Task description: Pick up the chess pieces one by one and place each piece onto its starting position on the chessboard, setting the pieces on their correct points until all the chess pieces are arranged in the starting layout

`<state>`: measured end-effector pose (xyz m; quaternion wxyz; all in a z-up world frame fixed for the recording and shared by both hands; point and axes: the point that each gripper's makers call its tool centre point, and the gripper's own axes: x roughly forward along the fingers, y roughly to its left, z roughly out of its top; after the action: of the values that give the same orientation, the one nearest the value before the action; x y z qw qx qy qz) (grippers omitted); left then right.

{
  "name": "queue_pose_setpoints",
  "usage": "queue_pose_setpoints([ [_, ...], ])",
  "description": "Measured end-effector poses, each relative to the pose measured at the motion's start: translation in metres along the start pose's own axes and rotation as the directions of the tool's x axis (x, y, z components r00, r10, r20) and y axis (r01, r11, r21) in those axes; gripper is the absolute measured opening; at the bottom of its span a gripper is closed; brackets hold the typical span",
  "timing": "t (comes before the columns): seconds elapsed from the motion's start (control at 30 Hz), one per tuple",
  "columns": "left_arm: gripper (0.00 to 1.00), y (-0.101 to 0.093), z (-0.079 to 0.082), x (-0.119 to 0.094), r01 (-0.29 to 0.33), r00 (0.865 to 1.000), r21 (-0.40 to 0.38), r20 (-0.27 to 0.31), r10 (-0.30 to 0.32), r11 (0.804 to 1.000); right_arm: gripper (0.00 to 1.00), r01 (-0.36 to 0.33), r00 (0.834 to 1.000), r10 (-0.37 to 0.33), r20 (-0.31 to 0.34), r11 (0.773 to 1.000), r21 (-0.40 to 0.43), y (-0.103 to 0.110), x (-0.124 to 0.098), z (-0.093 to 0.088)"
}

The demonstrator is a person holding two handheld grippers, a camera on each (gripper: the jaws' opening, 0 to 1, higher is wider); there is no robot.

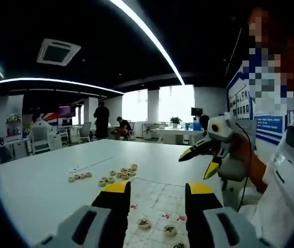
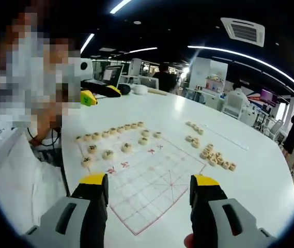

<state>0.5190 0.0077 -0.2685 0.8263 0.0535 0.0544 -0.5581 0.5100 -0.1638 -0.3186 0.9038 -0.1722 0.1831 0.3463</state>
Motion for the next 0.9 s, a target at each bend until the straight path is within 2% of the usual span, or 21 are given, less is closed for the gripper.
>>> queue_pose_setpoints([
  [0.1, 0.46, -0.001, 0.011, -0.009, -0.009, 1.0, 0.008, 0.028, 0.009, 1.0, 0.64, 0.002, 1.0, -0.002, -0.004, 1.0, 0.002, -0.01, 0.006, 0.007],
  [0.2, 0.46, 0.001, 0.014, -0.015, -0.017, 0.999, 0.015, 0.039, 0.016, 1.0, 0.64, 0.038, 0.998, -0.038, -0.046, 0.999, 0.002, -0.026, 0.013, 0.007],
  [0.37, 0.42, 0.012, 0.013, -0.017, -0.048, 0.998, 0.017, 0.041, 0.047, 0.999, 0.62, 0.075, 0.995, -0.072, -0.07, 0.997, 0.032, -0.045, 0.022, 0.003],
  [0.53, 0.42, 0.016, 0.009, -0.016, -0.053, 0.998, 0.002, 0.03, 0.053, 0.999, 0.58, 0.123, 0.992, -0.122, -0.024, 0.989, 0.076, -0.064, 0.035, 0.006],
  [0.9, 0.41, 0.017, 0.003, -0.011, -0.049, 0.999, -0.005, 0.017, 0.049, 0.999, 0.58, 0.187, 0.982, -0.183, -0.047, 0.974, 0.13, -0.107, 0.054, -0.014],
])
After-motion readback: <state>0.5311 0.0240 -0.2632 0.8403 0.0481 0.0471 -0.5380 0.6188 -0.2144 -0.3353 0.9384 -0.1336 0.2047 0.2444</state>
